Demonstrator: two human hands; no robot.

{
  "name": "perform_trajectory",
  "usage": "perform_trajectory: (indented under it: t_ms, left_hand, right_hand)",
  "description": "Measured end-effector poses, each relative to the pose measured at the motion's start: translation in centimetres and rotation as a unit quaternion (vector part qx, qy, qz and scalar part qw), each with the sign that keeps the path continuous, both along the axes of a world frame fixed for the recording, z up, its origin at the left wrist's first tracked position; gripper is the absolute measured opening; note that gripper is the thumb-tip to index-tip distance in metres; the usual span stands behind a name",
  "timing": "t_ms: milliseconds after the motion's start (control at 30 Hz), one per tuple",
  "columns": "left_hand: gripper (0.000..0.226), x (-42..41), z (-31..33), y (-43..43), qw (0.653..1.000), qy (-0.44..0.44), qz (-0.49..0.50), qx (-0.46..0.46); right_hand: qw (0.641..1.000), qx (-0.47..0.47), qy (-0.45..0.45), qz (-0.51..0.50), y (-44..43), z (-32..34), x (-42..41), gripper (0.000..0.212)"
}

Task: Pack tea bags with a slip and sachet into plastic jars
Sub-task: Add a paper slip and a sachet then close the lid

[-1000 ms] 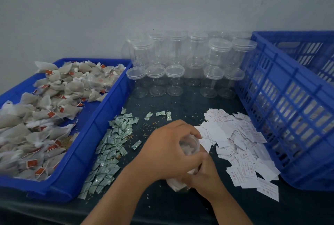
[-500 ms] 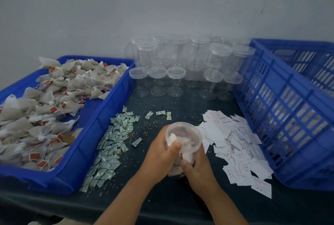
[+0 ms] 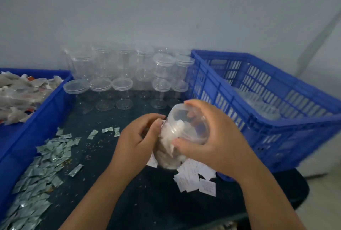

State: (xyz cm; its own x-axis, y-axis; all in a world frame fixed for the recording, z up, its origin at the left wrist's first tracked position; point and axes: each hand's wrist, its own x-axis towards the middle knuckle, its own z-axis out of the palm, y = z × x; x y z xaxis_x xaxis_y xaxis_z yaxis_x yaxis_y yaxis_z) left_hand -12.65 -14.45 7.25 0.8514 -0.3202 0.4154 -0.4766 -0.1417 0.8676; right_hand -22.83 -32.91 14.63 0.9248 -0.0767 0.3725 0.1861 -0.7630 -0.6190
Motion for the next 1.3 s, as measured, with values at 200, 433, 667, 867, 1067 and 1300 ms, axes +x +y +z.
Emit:
perform_trajectory:
  t_ms: [200, 433, 667, 867, 1067, 1300]
  left_hand:
    - [0.013, 3.1, -1.8, -8.0, 0.992, -0.014, -0.073, 0.104]
    - [0.007, 3.9, -8.8, -11.7, 0.984, -0.053, -0.095, 0.14]
    - [0.012, 5.4, -9.3, -11.5, 0.989, -0.042, -0.061, 0.129]
    - [0.011, 5.1, -9.0, -11.2, 0.989, -0.044, -0.067, 0.122]
    - [0.011, 5.1, -9.0, -11.0, 0.988, -0.043, -0.068, 0.13]
    - [0.01, 4.9, -9.0, -11.0, 0.985, -0.057, -0.073, 0.144]
  right_hand:
    - [0.976, -0.024, -0.139, -0.166, -7.9, 7.8, -0.7, 0.066]
    - [0.927, -0.126, 0.123, -0.33, -21.3, 12.6, 3.0, 0.098]
    - [0.753, -0.342, 0.435, -0.356, -28.3, 8.7, 7.0, 0.08]
    - [0.703, -0.327, 0.512, -0.369, -31.0, 6.9, 8.3, 0.093]
    - [0.683, -0.245, 0.592, -0.351, -32.9, 2.7, 8.7, 0.067]
    - [0.762, -0.298, 0.486, -0.307, -31.6, 3.9, 9.8, 0.044]
